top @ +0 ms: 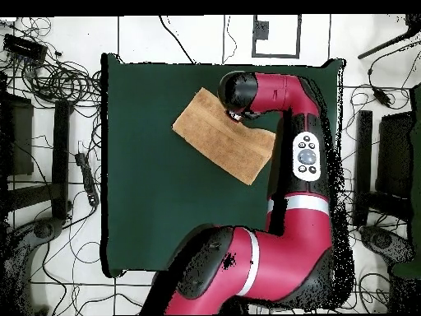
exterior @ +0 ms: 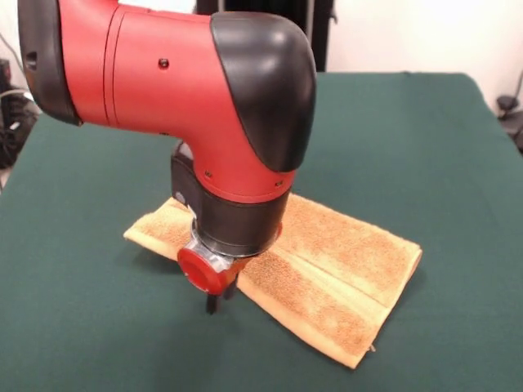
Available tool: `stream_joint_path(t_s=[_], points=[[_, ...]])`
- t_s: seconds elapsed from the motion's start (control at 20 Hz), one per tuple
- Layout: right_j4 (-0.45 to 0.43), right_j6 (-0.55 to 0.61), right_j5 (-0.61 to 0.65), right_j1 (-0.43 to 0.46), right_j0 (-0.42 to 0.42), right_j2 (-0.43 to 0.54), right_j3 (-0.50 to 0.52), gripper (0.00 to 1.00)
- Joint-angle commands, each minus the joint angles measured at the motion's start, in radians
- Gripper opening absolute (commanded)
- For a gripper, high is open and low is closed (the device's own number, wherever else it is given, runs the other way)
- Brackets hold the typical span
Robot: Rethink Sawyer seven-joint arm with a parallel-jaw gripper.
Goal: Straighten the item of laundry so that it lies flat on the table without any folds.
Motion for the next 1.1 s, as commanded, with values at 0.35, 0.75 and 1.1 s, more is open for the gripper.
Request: stream_joint_path(t_s=[0.35,0.75,1.1], points=[[0.055,-0.037,0.077,-0.063,-0.105,0.043,0.139,1.00],[0.046,-0.054,0.066,-0.094,-0.136,0.045,0.188,1.00],[0.073,-0.047,0.191,-0.048,-0.132,0.068,0.125,1.00]])
